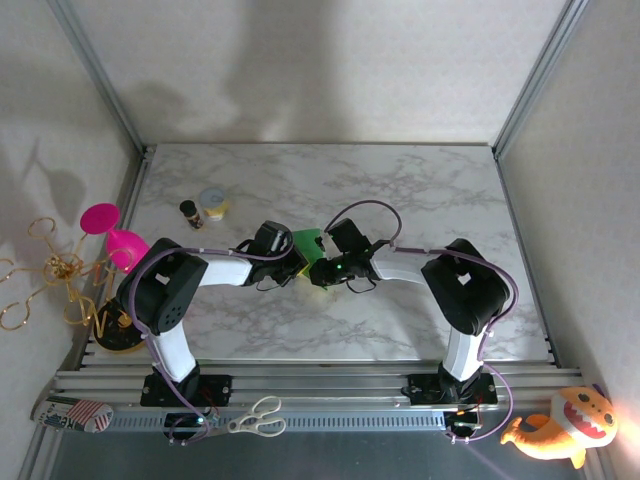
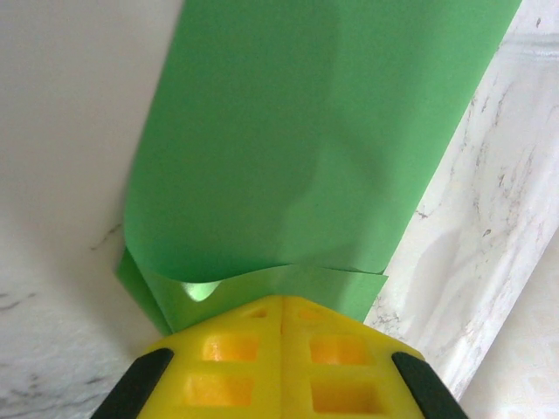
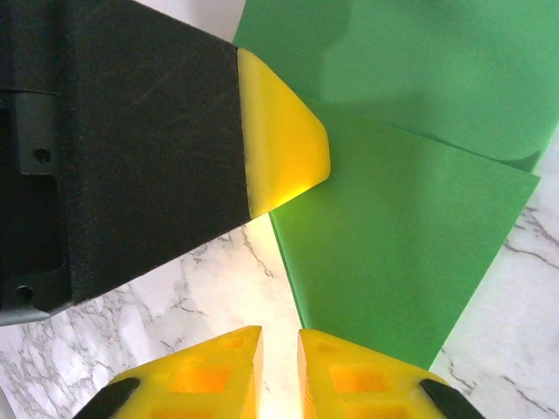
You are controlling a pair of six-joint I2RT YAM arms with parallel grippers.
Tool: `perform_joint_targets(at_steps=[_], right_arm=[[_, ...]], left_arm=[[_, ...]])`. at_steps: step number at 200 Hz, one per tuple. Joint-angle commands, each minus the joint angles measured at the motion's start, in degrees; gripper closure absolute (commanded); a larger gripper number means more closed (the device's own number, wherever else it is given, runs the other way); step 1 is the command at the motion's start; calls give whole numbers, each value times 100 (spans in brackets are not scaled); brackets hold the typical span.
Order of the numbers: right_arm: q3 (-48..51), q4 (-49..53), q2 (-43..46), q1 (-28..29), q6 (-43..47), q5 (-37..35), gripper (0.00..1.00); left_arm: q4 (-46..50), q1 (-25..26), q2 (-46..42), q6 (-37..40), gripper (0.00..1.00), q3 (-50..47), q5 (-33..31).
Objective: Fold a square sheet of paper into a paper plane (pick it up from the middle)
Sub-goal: Third fold the triangle at the center of the table.
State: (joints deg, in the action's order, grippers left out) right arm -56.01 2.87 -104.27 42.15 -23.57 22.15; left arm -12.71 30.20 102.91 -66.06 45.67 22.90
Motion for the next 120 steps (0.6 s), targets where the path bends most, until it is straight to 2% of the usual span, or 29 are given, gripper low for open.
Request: perform_joint_targets(at_steps=[1,120], right_arm=[[-154,182,-139,30,80,27,81],[-193,443,-365,36,193,-165,82]], left_arm=[[208,30,141,-38,99,-164,-207],[277,30,158,-25,100,-207,-283]])
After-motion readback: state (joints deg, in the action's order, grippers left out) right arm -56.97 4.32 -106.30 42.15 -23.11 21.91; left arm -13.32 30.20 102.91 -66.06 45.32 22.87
